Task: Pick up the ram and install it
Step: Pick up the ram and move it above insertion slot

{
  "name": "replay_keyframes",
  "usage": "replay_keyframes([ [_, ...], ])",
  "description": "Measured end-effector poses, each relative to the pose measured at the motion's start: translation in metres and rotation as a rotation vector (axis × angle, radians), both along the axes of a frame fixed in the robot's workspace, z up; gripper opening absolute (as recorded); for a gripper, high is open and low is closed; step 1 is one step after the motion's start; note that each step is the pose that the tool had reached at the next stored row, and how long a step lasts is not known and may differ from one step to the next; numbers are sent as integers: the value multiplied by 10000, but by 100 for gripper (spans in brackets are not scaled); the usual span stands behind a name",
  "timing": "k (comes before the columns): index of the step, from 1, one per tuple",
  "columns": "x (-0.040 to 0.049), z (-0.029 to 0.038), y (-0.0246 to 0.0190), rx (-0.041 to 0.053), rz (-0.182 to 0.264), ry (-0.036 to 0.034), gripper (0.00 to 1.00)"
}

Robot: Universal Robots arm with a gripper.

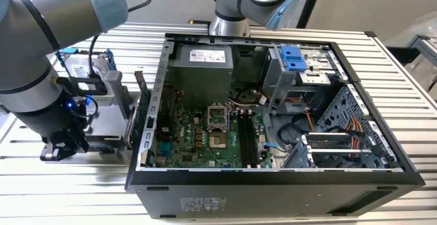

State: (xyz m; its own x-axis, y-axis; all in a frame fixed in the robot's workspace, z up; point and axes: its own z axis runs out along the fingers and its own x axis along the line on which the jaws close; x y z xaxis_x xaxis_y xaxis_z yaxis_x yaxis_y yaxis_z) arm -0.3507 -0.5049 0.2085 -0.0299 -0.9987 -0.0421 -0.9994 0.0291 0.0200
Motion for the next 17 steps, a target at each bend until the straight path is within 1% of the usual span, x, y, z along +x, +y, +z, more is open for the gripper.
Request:
replay_keyframes([
  [6,0,43,0,0,0,0,0],
  [17,0,144,0,0,0,1,0],
])
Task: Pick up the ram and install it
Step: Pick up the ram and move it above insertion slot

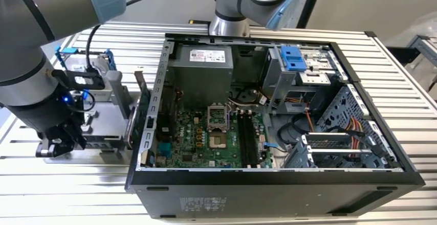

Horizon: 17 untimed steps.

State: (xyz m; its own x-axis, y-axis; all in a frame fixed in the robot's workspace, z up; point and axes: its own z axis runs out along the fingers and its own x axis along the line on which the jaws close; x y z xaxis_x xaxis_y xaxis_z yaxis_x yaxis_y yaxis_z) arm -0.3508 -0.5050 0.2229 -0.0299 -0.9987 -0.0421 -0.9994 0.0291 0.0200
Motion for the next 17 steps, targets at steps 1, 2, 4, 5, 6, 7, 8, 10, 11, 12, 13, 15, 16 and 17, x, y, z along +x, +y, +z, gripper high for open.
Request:
replay_keyframes([
  [1,0,9,0,0,0,0,0],
  [2,0,16,0,0,1,0,0],
  [4,0,31,0,0,0,0,0],
  [5,0,38,0,0,1,0,0],
  [6,0,44,0,0,0,0,0],
  [7,0,51,0,0,1,-1,0],
  [8,0,58,0,0,0,0,0],
  [10,0,74,0,0,0,-1,0],
  [11,0,82,0,0,0,0,0],
  [12,0,92,0,0,0,0,0],
  [13,0,101,0,0,0,0,0],
  [15,0,121,0,0,0,-1,0],
  [16,0,132,0,0,0,0,0],
  [17,0,144,0,0,0,0,0],
])
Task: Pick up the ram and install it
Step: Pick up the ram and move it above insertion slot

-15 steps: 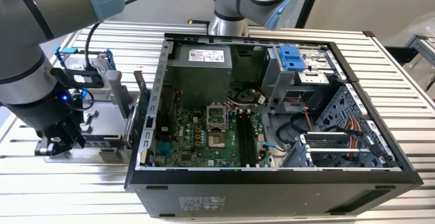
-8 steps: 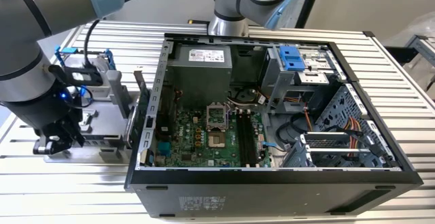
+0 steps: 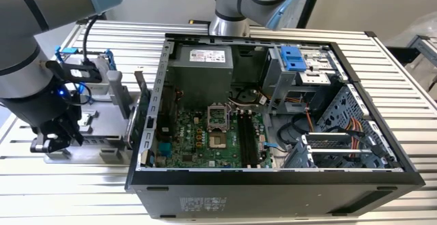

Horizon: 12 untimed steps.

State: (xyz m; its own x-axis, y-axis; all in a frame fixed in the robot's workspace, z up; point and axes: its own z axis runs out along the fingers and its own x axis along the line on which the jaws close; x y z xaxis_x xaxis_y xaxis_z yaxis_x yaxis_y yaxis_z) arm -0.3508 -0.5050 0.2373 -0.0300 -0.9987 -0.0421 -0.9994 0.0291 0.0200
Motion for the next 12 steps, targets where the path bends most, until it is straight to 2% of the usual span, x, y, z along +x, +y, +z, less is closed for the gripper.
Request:
replay_keyframes([
  [12,0,134,0,0,1,0,0],
])
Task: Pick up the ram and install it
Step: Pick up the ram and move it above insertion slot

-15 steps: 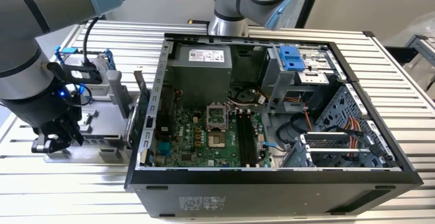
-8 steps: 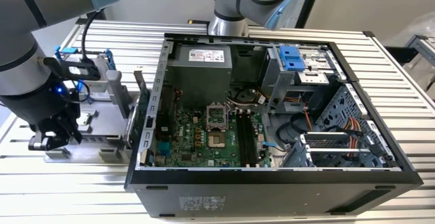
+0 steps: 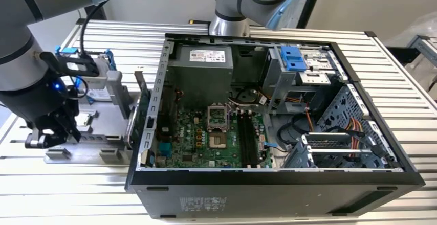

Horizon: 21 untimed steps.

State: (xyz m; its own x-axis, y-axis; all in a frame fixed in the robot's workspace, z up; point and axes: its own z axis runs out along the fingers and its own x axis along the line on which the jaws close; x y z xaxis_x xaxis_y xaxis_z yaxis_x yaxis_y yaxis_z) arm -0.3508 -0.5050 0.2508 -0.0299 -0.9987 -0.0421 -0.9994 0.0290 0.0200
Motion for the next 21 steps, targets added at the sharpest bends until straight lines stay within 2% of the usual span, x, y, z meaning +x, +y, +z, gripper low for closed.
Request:
replay_keyframes([
  [21,0,228,0,0,-1,0,0],
])
